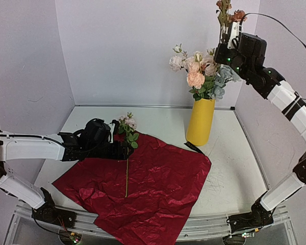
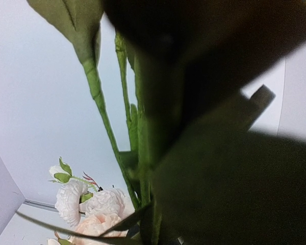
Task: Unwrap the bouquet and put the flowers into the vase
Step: Insert the fake flower into the vase.
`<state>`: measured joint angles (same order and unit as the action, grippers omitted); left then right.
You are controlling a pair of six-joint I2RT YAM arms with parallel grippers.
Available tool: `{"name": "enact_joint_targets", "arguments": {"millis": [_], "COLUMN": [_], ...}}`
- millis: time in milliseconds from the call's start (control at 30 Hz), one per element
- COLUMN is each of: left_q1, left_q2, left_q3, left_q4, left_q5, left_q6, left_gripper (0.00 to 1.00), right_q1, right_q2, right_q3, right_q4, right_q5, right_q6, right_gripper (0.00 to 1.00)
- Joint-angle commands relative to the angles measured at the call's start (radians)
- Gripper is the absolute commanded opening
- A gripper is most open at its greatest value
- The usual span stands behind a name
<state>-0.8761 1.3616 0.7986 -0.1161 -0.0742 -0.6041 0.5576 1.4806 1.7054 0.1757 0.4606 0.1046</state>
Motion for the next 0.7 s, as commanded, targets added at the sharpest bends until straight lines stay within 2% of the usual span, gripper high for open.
{"name": "enact_joint_targets", "arguments": {"millis": [0,500,667], "left_q1": [-0.001,0.000,-0.001], "left_q2": [-0.004,-0.020,-0.018], "left_q3": [0.046,0.035,0.034], "left_q4": [-0.001,-0.006,-0.007], "left_q5": [-0.008,-0.020,-0.021], "left_q6": [0.000,-0.003,-0.003], "left_gripper": [0.83,0.83,0.83], "right_q1": [-0.017,-0.071,-0.074], "right_q2": [0.020,0.052,0.031], "right_q3": [0.000,-0.107,-0.215], "right_q4": [0.042,0.095,0.196], "right_q5": [0.009,-0.039,-0.094], "right_q6": [0.030,0.076,0.065], "right_gripper": [0.00,0.00,0.00]}}
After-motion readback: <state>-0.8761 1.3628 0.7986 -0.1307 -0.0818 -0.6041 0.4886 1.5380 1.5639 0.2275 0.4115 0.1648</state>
